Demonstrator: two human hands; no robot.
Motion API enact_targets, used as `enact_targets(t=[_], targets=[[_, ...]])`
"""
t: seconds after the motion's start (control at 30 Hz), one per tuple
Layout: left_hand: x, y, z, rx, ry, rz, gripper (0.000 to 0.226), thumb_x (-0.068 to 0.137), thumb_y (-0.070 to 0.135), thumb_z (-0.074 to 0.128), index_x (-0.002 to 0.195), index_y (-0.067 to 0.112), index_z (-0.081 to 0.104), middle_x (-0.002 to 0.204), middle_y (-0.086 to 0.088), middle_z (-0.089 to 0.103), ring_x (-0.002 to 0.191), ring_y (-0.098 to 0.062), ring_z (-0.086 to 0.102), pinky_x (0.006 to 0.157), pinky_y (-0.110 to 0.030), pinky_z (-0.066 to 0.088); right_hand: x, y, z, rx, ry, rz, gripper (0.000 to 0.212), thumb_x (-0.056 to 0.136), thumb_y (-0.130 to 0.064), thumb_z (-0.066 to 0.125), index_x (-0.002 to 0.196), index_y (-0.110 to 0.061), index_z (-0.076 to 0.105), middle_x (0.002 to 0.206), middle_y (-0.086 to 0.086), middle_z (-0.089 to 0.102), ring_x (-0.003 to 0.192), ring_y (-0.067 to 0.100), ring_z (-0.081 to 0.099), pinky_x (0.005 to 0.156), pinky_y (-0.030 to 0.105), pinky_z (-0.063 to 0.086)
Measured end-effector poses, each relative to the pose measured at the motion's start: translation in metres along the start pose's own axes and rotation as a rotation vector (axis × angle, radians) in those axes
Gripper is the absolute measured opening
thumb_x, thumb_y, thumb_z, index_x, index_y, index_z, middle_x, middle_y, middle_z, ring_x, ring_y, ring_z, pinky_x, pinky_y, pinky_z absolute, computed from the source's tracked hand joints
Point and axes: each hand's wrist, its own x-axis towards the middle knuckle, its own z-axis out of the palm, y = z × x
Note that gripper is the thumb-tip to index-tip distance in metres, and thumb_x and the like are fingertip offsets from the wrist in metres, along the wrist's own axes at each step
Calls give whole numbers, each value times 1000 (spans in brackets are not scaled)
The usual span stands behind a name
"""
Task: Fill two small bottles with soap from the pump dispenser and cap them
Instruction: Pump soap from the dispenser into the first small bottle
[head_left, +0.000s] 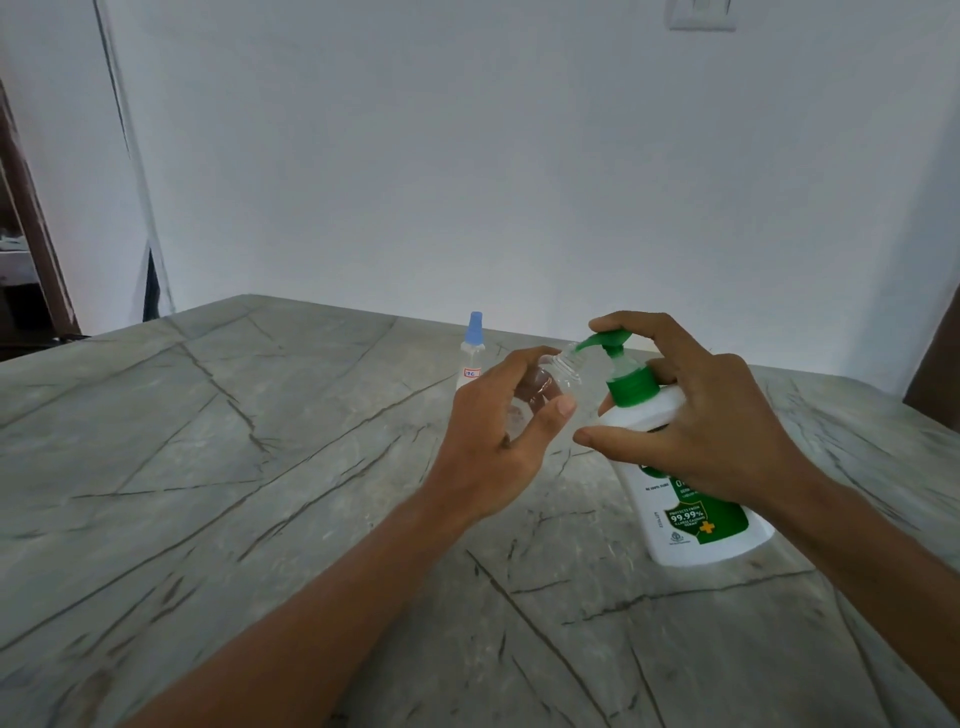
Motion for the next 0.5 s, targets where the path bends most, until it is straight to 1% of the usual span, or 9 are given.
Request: enact_targets(t=[0.07,0.17,0.23,0.3,0.4,0.5], targets=[[1,0,-1,3,10,24,37,91,37,60,124,20,58,99,19,65,96,0,63,80,-11,50,0,0,0,-1,8,1,73,60,-43,85,117,-52,39,90,-33,58,79,-10,62,57,2,45],[1,0,-1,13,13,52,37,89,34,64,123,18,60,97,20,66,92,1,65,77,-14,53,0,0,0,19,29,30,68,58,-43,86,109,-52,42,85,-32,57,75,-12,62,54,3,45],[1,0,-1,24,7,55,40,88,37,65,123,19,60,98,22,65,93,1,65,77,-15,54,0,1,1,25,42,50,63,57,-47,85,104,-52,43,83,-32,56,75,-14,61,54,2,45],[1,0,-1,19,10,47,43,86,40,66,123,19,59,101,20,67,95,-1,66,79,-19,56,0,1,0,34,44,60,61,56,-49,85,101,-50,44,81,-32,55,73,-14,61,53,2,44],[1,0,-1,-5,33,33,41,85,38,70,120,19,58,105,23,66,95,-1,67,81,-27,58,0,2,0,17,27,43,67,58,-45,86,110,-49,43,83,-31,58,73,-13,62,54,2,44],[2,2,-2,-10,60,43,37,85,35,70,116,20,56,105,28,62,93,1,66,80,-27,57,-1,1,0,-19,9,5,73,60,-45,84,117,-52,38,90,-35,56,80,-12,61,56,2,44]])
